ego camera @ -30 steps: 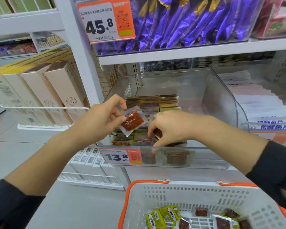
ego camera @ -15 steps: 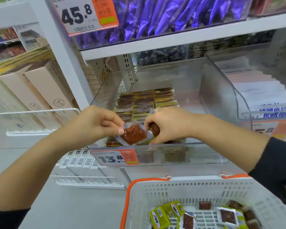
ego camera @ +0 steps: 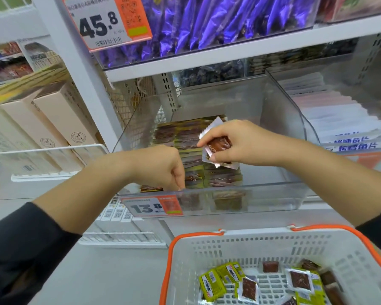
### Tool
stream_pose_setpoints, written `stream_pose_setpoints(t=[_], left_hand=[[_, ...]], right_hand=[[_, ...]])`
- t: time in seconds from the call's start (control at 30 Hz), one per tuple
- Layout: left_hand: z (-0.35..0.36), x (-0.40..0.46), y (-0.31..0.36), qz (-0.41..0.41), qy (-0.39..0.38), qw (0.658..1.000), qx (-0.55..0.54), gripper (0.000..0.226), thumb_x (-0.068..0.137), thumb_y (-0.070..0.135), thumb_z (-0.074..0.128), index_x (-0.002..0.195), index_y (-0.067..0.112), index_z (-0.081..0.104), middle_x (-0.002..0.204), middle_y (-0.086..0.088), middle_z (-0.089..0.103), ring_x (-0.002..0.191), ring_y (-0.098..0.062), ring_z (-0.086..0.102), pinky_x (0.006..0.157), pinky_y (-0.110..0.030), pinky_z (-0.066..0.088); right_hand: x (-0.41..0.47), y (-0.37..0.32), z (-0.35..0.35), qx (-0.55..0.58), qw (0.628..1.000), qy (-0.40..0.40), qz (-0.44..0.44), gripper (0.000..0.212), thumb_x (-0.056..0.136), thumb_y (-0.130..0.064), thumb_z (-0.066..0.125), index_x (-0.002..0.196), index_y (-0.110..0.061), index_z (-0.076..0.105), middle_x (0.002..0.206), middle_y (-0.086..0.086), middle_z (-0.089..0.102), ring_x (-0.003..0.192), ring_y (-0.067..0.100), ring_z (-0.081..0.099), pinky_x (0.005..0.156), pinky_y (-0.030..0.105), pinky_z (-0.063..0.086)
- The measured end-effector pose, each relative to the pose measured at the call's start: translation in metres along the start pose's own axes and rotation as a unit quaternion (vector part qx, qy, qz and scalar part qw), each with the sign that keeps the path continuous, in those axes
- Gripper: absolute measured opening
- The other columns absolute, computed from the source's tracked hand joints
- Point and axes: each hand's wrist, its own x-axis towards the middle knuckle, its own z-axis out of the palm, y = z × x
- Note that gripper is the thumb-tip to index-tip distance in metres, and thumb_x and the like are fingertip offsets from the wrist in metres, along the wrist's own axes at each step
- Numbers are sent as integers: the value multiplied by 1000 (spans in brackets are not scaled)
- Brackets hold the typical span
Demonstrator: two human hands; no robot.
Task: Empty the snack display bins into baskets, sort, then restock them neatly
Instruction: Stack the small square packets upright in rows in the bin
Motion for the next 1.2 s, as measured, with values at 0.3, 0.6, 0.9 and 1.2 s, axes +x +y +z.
stream_pose_setpoints(t=[0.3,0.6,0.9,1.2], left_hand=[[0,0,-9,-29,-36,994,-96,14,78,27,80,76,16,70,68,3,71,57,0,59,55,-21,50],[4,7,-10,-36,-8,998,46,28,76,41,78,71,25,56,67,11,55,66,-8,49,60,-21,39],[4,28,44,85,99,990,-52,14,82,34,75,87,21,78,77,15,70,74,0,62,73,-24,51],[19,65,67,175,-32,980,-91,23,95,18,60,113,26,72,141,5,53,136,-9,38,115,-27,25]], right_hand=[[-30,2,-16,-7,998,-33,49,38,93,-17,54,120,-42,62,107,-18,64,88,6,59,83,26,49],[-39,-6,-29,-206,970,21,131,70,87,-19,63,147,-29,27,119,8,62,105,31,56,80,39,50],[-45,-10,-26,-323,935,-65,133,19,83,-2,51,97,-10,62,90,6,53,82,27,50,66,30,39],[-56,-2,-41,-352,927,31,122,20,80,0,50,94,-8,61,99,10,53,88,32,57,66,34,43]])
